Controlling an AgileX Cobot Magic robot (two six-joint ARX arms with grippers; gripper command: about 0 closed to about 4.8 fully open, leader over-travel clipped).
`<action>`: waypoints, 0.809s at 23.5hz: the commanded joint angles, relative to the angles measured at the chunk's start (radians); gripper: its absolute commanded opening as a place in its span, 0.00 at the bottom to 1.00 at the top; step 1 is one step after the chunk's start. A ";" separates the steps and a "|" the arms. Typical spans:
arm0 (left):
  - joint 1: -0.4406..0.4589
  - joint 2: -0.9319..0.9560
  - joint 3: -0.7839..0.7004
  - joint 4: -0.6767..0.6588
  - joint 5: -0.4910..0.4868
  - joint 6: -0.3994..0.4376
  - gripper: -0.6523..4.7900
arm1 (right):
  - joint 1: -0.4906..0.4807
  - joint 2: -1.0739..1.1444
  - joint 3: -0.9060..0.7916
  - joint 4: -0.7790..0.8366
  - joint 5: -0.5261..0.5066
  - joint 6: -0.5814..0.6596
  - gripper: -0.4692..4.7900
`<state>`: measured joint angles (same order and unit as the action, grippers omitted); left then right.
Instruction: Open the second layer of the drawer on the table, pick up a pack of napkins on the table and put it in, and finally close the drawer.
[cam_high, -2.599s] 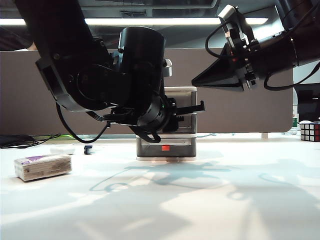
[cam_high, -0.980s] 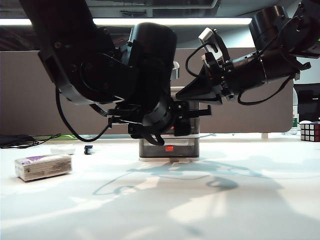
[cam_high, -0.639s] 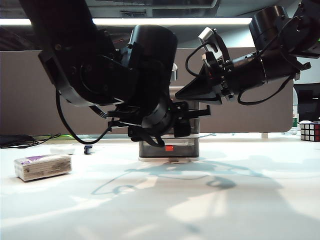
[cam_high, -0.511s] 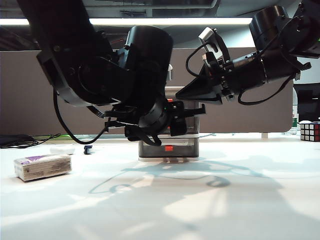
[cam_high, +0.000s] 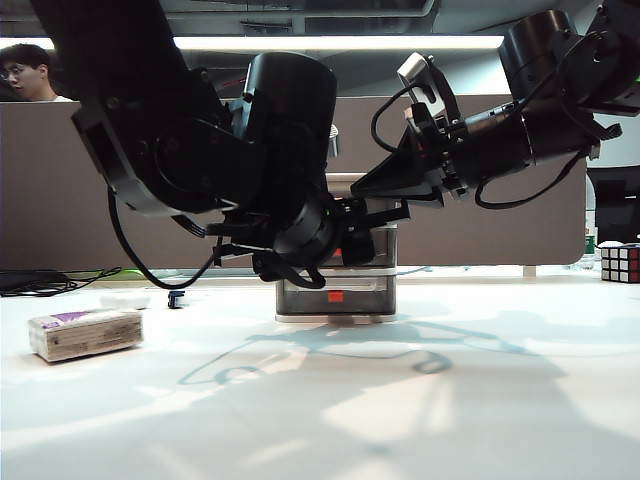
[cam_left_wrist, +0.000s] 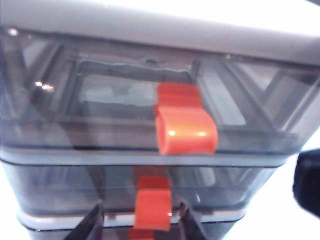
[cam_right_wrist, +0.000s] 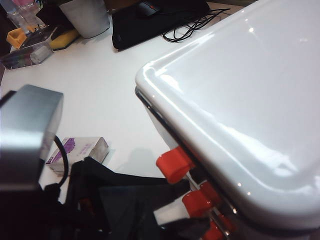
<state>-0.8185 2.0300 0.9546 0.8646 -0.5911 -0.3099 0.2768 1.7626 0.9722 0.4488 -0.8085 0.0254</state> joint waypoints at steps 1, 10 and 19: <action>0.000 0.016 0.023 0.013 0.012 -0.005 0.46 | 0.000 -0.005 0.006 0.019 -0.005 -0.003 0.08; -0.001 0.021 0.040 0.019 0.008 -0.003 0.46 | 0.000 -0.005 0.005 0.019 -0.005 -0.004 0.08; 0.000 0.022 0.040 0.035 0.008 0.006 0.30 | 0.000 -0.005 0.005 0.019 -0.005 -0.004 0.08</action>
<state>-0.8177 2.0541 0.9882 0.8791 -0.5846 -0.3111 0.2768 1.7626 0.9722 0.4545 -0.8089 0.0257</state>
